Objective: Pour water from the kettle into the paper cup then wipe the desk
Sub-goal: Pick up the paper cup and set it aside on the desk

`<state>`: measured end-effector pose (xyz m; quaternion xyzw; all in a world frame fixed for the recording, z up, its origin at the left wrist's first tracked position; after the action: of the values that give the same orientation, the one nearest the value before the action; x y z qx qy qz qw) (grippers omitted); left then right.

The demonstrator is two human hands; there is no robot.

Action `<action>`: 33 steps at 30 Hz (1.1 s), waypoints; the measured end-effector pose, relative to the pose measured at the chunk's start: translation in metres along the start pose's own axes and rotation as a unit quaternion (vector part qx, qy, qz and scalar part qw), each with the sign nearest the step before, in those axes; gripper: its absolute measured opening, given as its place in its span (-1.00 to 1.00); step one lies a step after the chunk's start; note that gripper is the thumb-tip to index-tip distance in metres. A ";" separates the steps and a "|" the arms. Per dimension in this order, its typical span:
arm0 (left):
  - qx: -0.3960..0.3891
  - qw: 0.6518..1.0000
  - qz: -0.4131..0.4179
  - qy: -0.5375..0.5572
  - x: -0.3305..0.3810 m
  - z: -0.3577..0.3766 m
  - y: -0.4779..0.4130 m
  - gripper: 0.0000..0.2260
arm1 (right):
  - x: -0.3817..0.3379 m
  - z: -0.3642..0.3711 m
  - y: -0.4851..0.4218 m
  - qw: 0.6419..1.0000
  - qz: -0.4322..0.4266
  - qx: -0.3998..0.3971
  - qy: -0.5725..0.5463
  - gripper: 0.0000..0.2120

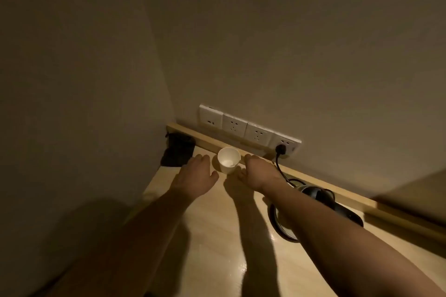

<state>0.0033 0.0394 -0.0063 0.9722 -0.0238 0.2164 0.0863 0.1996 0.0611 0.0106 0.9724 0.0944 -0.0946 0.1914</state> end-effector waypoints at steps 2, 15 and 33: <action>-0.021 1.000 -0.006 0.014 -0.002 0.004 -0.014 -0.65 | 0.003 0.002 -0.012 1.000 0.005 -0.017 -0.013 -0.55; -0.055 0.995 0.079 0.007 -0.010 0.025 -0.084 -0.42 | 0.014 0.026 -0.067 0.987 0.036 -0.027 -0.157 -0.42; -0.066 0.992 0.098 0.042 -0.050 0.021 -0.023 -0.46 | -0.031 0.053 -0.009 0.982 0.042 0.002 -0.184 -0.42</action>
<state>-0.0310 0.0589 -0.0497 0.9473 -0.1293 0.2627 0.1299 0.1600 0.0439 -0.0340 0.9419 0.0162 -0.2642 0.2070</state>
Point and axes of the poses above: each hand's wrist, its own y-axis away from the middle knuckle, its own z-axis out of the palm, x = y × z, the point moved 4 cm from there along -y, towards the middle knuckle, and after that the axes turned 3 degrees about y, right-handed, at the moved point
